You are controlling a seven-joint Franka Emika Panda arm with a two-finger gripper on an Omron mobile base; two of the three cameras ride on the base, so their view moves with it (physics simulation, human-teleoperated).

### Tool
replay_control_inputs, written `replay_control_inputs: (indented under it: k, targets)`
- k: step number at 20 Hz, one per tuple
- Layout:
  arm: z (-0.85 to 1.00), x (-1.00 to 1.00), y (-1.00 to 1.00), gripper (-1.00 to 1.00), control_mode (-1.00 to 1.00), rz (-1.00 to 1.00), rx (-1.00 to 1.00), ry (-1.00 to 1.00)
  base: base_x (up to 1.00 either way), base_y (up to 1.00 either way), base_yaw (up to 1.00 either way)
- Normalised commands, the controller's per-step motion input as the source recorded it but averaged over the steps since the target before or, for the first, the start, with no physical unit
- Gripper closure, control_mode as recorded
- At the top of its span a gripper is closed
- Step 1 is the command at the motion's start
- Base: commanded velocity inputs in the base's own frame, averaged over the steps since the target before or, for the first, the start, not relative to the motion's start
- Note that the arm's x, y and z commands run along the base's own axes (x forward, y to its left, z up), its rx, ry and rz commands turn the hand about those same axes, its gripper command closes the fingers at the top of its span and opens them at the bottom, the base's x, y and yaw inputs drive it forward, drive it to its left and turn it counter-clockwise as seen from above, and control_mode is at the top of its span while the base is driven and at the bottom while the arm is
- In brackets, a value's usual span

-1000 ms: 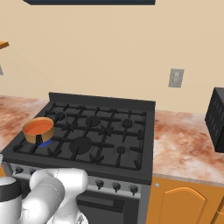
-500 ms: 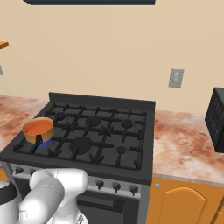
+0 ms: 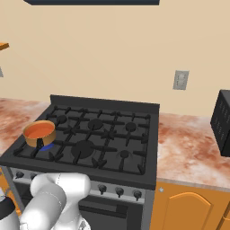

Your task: Wait until the marinara sauce is simmered to a deep red color and then turn off the stove.

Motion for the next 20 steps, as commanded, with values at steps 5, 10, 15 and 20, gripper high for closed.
replay_control_inputs:
  k: [5, 10, 15, 20]
  targets:
    - [-0.07, 0.01, -0.14, -1.00, -1.00, 0.08, -0.02, -0.07, 0.00, 0.00, 0.00]
    - [-0.11, 0.14, -0.08, -1.00, -1.00, 0.01, 0.00, -0.03, 0.00, 0.00, 0.00]
    - [-0.09, 0.17, -0.02, -1.00, -1.00, 0.01, 0.00, -0.01, 0.00, 0.00, 0.00]
    - [-0.08, 0.25, 0.00, -1.00, -1.00, 0.00, 0.00, -0.03, 0.00, 0.00, 0.00]
